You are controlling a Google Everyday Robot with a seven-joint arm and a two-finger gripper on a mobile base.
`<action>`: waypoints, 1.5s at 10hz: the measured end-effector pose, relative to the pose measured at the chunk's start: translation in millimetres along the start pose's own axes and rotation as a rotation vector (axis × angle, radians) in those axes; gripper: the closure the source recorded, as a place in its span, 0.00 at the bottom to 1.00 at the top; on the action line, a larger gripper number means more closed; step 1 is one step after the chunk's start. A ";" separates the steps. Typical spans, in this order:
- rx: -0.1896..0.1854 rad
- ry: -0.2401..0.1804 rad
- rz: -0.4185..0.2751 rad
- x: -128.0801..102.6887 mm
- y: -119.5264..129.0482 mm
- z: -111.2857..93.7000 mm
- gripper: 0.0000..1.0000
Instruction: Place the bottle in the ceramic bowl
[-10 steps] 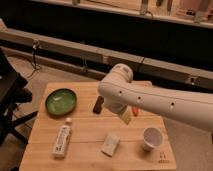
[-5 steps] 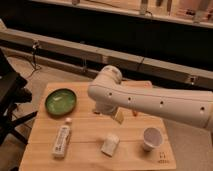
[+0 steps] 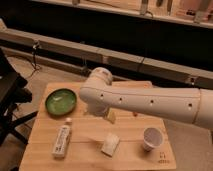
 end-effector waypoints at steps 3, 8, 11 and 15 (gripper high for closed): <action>0.008 -0.008 -0.064 -11.4 -23.1 5.3 0.20; 0.015 -0.028 -0.151 -29.2 -50.9 15.2 0.20; 0.017 -0.035 -0.195 -42.5 -74.9 23.2 0.20; -0.002 -0.047 -0.247 -53.9 -93.3 29.5 0.20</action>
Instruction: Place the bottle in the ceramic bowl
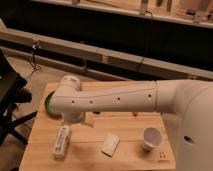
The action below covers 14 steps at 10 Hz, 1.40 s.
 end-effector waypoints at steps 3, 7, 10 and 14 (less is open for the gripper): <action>-0.010 -0.008 -0.024 -3.2 -14.3 4.3 0.20; -0.032 -0.016 -0.052 -9.5 -38.7 12.0 0.20; -0.047 -0.023 -0.062 -13.0 -44.3 16.9 0.20; -0.064 -0.026 -0.081 -18.8 -56.5 26.5 0.20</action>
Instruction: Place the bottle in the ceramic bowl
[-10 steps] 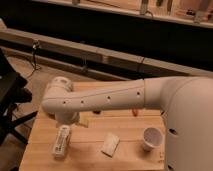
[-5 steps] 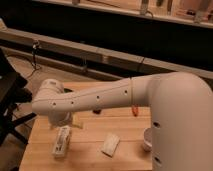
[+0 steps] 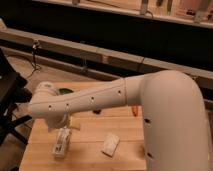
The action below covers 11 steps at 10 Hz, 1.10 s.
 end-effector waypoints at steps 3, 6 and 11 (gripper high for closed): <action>-0.014 -0.008 -0.014 -2.5 -4.7 7.6 0.20; -0.028 -0.014 -0.030 -4.0 -10.5 14.0 0.20; -0.053 -0.026 -0.066 -7.3 -19.9 28.1 0.20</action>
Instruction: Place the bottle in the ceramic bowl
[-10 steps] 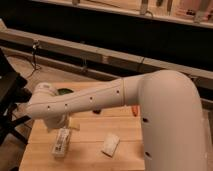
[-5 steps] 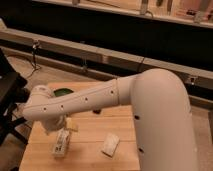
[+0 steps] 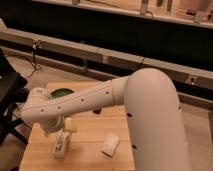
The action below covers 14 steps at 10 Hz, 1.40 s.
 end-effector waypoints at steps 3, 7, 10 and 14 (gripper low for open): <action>-0.014 -0.005 -0.011 0.5 -2.9 9.7 0.20; -0.021 -0.012 -0.025 0.1 -9.0 19.4 0.20; -0.023 -0.017 -0.029 1.5 -11.9 25.0 0.20; -0.026 -0.026 -0.031 2.5 -15.4 33.7 0.20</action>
